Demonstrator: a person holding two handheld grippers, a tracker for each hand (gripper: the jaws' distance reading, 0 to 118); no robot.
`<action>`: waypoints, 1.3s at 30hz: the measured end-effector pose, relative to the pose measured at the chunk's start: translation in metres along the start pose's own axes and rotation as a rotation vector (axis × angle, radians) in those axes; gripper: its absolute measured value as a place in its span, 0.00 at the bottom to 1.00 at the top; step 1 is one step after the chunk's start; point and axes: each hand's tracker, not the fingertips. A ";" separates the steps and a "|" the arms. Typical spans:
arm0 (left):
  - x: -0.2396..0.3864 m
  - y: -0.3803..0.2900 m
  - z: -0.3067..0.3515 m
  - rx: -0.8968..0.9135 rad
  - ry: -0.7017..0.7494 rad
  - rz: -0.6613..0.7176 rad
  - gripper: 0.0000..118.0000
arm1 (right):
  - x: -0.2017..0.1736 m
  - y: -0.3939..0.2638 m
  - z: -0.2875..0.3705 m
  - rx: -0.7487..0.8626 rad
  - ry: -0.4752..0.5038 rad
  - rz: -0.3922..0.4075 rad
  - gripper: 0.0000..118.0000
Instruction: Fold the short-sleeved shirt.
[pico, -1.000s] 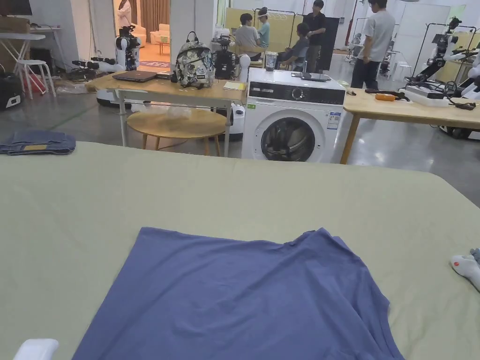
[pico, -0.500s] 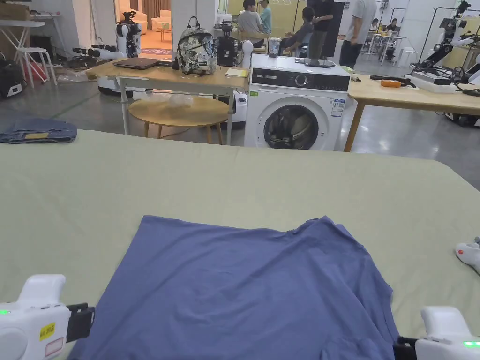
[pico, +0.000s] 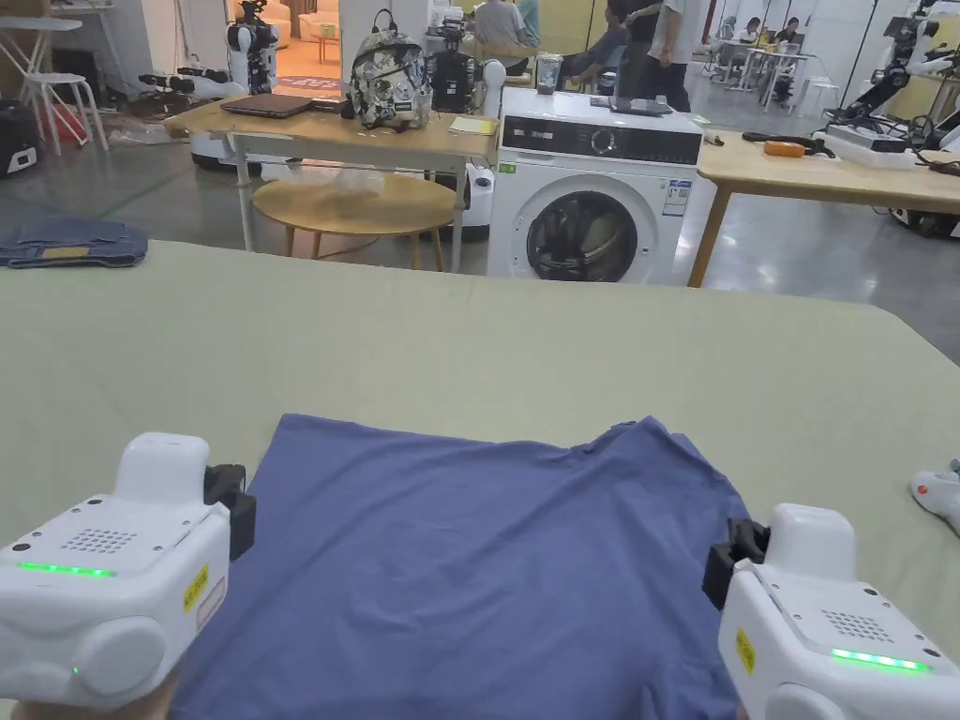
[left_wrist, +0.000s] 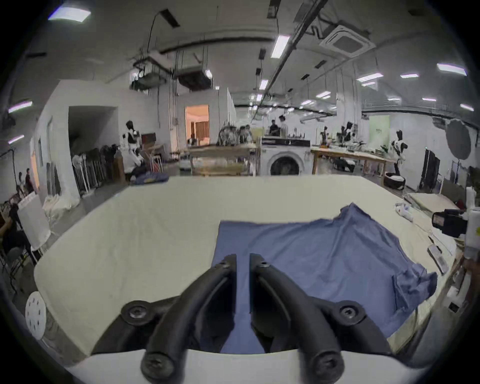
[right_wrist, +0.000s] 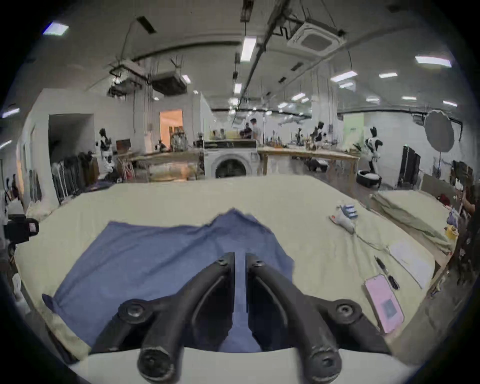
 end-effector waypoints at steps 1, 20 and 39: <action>0.003 0.002 0.002 0.027 0.010 -0.007 0.00 | -0.004 0.003 0.000 0.009 0.017 -0.005 0.00; -0.070 -0.066 -0.018 -0.589 -0.084 0.131 0.00 | 0.000 -0.016 -0.016 -0.104 0.055 -0.018 0.00; -0.076 -0.106 -0.040 -0.788 0.066 0.050 0.54 | 0.021 -0.042 -0.012 -0.235 0.031 0.018 0.00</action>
